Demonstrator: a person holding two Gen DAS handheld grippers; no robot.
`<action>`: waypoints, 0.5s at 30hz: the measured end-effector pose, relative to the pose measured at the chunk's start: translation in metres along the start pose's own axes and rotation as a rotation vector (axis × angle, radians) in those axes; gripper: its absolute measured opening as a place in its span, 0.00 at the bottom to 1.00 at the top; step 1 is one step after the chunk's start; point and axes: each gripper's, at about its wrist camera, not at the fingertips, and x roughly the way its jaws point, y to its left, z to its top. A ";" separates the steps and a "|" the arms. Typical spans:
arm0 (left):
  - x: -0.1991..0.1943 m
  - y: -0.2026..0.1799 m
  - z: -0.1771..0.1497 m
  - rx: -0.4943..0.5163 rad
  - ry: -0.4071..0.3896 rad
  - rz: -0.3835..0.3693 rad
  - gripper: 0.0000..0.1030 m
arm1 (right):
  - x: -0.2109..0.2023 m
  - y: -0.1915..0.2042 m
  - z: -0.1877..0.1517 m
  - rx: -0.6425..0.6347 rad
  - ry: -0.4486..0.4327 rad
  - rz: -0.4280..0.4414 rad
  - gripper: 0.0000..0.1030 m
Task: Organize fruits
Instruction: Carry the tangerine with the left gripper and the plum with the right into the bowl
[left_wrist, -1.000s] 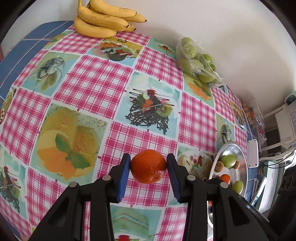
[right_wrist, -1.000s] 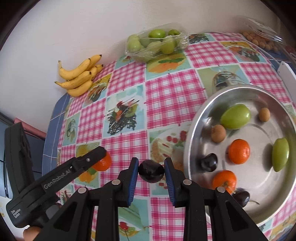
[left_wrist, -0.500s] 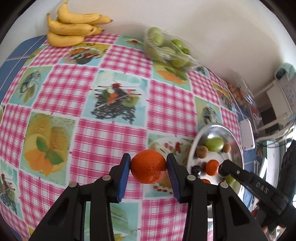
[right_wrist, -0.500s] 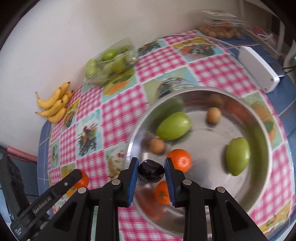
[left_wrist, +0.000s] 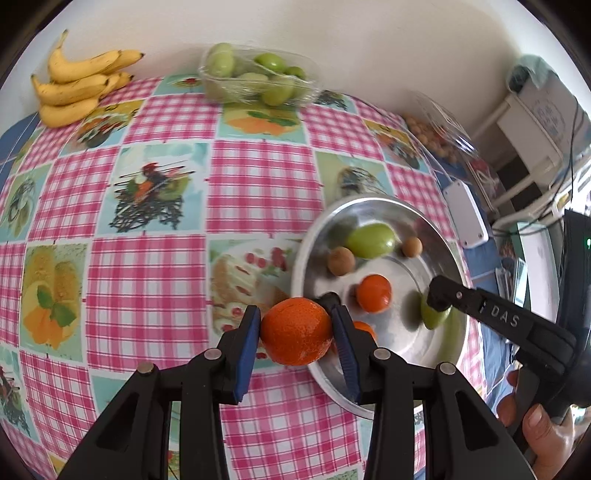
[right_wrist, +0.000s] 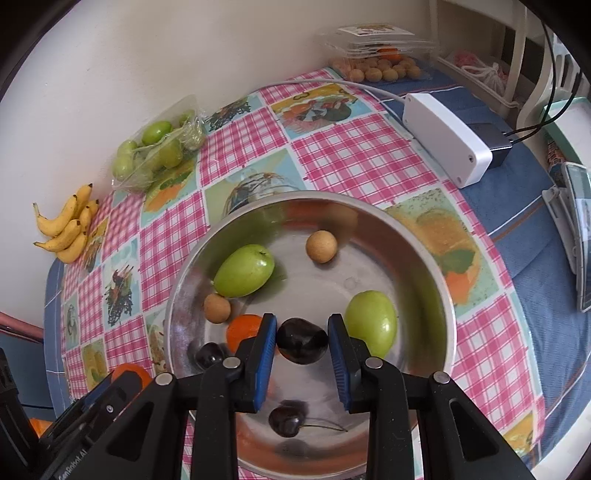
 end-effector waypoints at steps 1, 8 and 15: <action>0.001 -0.003 -0.001 0.008 0.002 0.000 0.40 | -0.001 -0.001 0.001 -0.001 -0.001 -0.002 0.30; 0.007 -0.015 -0.006 0.041 0.014 0.003 0.40 | -0.004 -0.003 0.000 -0.010 -0.006 -0.010 0.30; 0.007 -0.022 -0.007 0.054 0.013 -0.001 0.40 | -0.004 -0.002 0.000 -0.021 -0.002 -0.007 0.30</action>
